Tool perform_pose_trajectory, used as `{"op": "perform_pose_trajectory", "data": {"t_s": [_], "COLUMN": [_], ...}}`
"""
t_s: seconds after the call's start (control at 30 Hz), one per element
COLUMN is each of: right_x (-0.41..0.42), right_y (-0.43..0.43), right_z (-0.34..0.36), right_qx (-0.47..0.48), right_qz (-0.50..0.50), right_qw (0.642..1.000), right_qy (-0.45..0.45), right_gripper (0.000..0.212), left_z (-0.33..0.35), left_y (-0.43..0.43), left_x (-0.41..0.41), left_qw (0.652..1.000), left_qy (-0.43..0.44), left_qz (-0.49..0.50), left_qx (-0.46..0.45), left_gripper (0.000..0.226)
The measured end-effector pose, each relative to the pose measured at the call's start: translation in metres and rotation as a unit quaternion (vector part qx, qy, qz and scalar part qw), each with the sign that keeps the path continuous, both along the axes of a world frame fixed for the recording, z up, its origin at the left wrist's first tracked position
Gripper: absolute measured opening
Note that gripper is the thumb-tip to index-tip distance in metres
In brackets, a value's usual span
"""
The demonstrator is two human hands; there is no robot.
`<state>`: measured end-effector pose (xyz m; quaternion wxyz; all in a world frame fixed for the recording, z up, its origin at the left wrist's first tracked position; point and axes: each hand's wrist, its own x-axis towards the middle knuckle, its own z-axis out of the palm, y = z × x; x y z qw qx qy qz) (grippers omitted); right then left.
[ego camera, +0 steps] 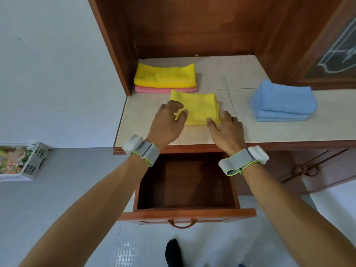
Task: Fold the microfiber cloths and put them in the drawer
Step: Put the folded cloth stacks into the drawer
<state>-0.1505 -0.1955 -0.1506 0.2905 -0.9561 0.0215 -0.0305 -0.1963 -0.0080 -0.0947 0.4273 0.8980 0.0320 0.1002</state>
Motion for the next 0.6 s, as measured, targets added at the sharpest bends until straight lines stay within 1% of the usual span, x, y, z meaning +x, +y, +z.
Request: {"op": "perform_pose_trajectory", "data": {"t_s": [0.03, 0.1, 0.13, 0.17, 0.2, 0.23, 0.3, 0.33, 0.4, 0.43, 0.53, 0.6], "right_x": [0.003, 0.014, 0.019, 0.022, 0.024, 0.023, 0.024, 0.025, 0.029, 0.031, 0.032, 0.027], "right_y": [0.002, 0.002, 0.001, 0.0, -0.002, -0.003, -0.004, -0.004, -0.004, -0.005, -0.007, -0.004], "right_z": [-0.001, 0.0, -0.001, 0.0, 0.001, 0.005, 0.006, 0.008, 0.011, 0.011, 0.005, 0.0], "right_qx": [-0.006, -0.019, -0.015, -0.006, 0.007, 0.024, 0.064, 0.077, 0.083, 0.081, 0.075, 0.075], "right_qz": [-0.003, 0.003, 0.007, 0.008, 0.007, 0.004, -0.008, -0.017, -0.035, -0.039, -0.036, -0.038], "right_qw": [1.0, 1.0, 0.999, 0.999, 0.999, 1.0, 0.997, 0.995, 0.993, 0.994, 0.996, 0.996], "right_qy": [0.009, 0.022, 0.03, 0.032, 0.032, 0.019, -0.033, -0.06, -0.076, -0.063, -0.012, -0.009], "right_gripper": [0.073, 0.081, 0.081, 0.078, 0.072, 0.061, 0.04, 0.035, 0.032, 0.032, 0.036, 0.039], "left_z": [-0.005, -0.013, -0.017, -0.022, -0.026, -0.029, -0.028, -0.025, -0.022, -0.023, -0.038, -0.044], "left_y": [0.006, 0.015, 0.018, 0.019, 0.02, 0.019, 0.015, 0.012, 0.005, 0.003, 0.005, 0.007], "left_x": [0.015, 0.042, 0.049, 0.054, 0.055, 0.056, 0.058, 0.059, 0.061, 0.061, 0.058, 0.056], "left_qw": [0.999, 0.986, 0.975, 0.966, 0.965, 0.97, 0.983, 0.987, 0.991, 0.991, 0.986, 0.982], "left_qy": [0.017, 0.104, 0.157, 0.187, 0.186, 0.161, 0.092, 0.064, 0.037, 0.042, 0.098, 0.125], "left_qz": [0.033, 0.098, 0.116, 0.113, 0.099, 0.088, 0.084, 0.091, 0.097, 0.095, 0.094, 0.1], "left_qx": [0.028, 0.08, 0.11, 0.138, 0.155, 0.158, 0.135, 0.116, 0.082, 0.082, 0.102, 0.099], "left_gripper": [0.036, 0.05, 0.054, 0.056, 0.056, 0.054, 0.048, 0.046, 0.046, 0.047, 0.051, 0.056]}}
